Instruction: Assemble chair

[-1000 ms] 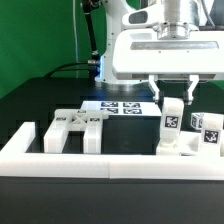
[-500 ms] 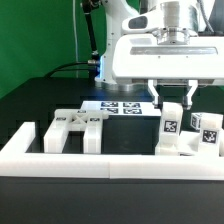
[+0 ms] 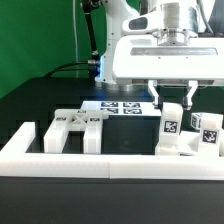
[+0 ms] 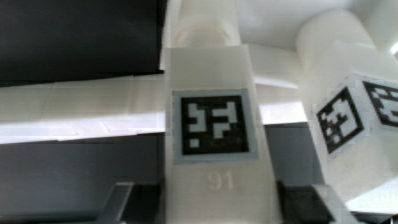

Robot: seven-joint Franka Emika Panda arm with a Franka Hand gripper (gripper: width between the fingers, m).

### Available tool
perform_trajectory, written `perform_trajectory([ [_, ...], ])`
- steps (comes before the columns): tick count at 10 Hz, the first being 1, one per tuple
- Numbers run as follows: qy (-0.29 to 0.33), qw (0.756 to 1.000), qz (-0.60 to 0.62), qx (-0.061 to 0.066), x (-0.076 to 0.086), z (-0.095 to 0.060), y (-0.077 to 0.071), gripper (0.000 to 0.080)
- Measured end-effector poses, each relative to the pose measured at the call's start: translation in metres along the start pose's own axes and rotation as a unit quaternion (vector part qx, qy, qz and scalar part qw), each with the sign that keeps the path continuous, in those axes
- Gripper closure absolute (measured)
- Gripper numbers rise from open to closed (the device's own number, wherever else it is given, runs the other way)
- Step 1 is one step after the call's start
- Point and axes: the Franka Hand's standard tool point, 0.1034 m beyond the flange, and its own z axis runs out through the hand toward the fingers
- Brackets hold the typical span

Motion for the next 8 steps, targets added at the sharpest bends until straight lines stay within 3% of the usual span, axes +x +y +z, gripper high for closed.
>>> perform_trajectory([
  [2, -0.011, 1.0, 0.0, 0.0, -0.0033, 0.0015, -0.0001, 0.0272],
  [3, -0.011, 1.0, 0.0, 0.0, -0.0036, 0.0017, 0.0, 0.0272],
  [4, -0.011, 1.0, -0.001, 0.0, -0.0038, 0.0018, 0.0, 0.0175],
  [8, -0.016, 1.0, -0.006, -0.001, -0.0017, 0.0002, 0.0033, 0.0151],
])
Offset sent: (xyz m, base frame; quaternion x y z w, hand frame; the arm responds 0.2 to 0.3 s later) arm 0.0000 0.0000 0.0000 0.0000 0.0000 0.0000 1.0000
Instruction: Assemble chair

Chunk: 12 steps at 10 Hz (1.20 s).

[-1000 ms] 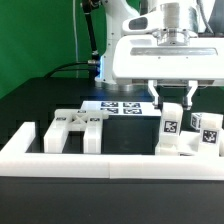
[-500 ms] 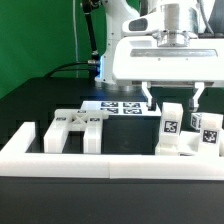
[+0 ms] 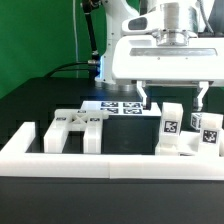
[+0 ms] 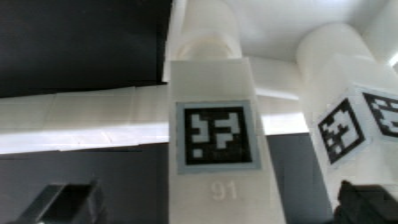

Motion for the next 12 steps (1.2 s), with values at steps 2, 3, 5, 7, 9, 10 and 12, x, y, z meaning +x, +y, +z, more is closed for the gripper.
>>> perform_trajectory([
  [2, -0.008, 1.0, -0.005, 0.001, 0.009, -0.004, 0.004, 0.015],
  [3, -0.012, 1.0, -0.008, 0.002, 0.016, -0.005, 0.005, 0.015],
  [5, -0.027, 1.0, -0.007, 0.004, 0.018, -0.004, 0.005, 0.015],
  [7, -0.039, 0.999, -0.008, 0.005, 0.015, -0.002, 0.006, 0.015],
  [9, -0.145, 0.989, -0.002, 0.013, 0.017, 0.003, 0.01, 0.015],
  [10, -0.168, 0.986, 0.0, 0.015, 0.015, 0.003, 0.01, 0.015],
  [12, -0.257, 0.966, 0.004, 0.023, 0.013, 0.002, 0.009, 0.015],
])
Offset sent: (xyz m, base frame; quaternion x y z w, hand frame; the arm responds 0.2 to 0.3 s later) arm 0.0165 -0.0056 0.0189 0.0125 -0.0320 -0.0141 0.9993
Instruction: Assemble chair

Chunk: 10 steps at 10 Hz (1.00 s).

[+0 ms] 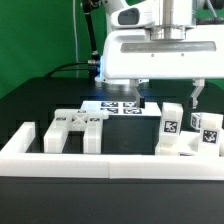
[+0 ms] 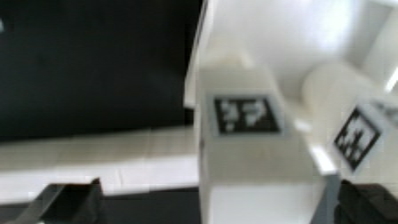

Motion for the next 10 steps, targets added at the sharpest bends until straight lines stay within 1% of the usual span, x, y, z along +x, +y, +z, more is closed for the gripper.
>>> perform_trajectory([
  [1, -0.026, 1.0, 0.0, 0.002, 0.0012, 0.0012, -0.0002, 0.015],
  [2, -0.026, 1.0, 0.001, 0.002, 0.0047, 0.0023, 0.0009, 0.015],
  [6, -0.028, 1.0, 0.001, 0.0, 0.0031, 0.0077, 0.0006, 0.015],
  [7, -0.029, 1.0, 0.001, 0.0, 0.0024, 0.0091, 0.0005, 0.0254],
  [8, -0.028, 1.0, 0.001, 0.0, 0.0024, 0.0093, 0.0, 0.0394],
  [9, -0.028, 1.0, 0.001, 0.0, 0.0024, 0.0093, 0.0005, 0.0394],
  [10, -0.028, 1.0, 0.004, 0.0, 0.0024, 0.0093, 0.0005, 0.0514],
])
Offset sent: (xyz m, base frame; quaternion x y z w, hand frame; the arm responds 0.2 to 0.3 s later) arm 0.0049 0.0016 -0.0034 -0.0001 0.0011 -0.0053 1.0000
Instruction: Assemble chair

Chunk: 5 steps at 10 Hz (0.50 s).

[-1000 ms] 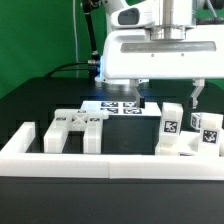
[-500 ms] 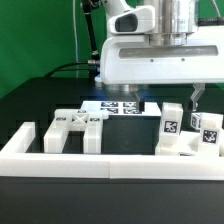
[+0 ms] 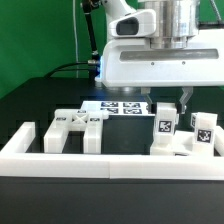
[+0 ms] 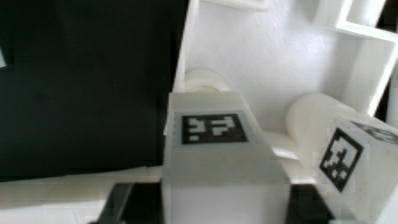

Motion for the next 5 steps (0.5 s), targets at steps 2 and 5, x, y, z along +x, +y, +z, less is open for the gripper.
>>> perform_trajectory([
  [2, 0.0, 1.0, 0.013, 0.0, 0.0, 0.0, 0.0, 0.051],
  [5, 0.0, 0.991, 0.137, 0.001, -0.0003, 0.0002, -0.0013, 0.051],
])
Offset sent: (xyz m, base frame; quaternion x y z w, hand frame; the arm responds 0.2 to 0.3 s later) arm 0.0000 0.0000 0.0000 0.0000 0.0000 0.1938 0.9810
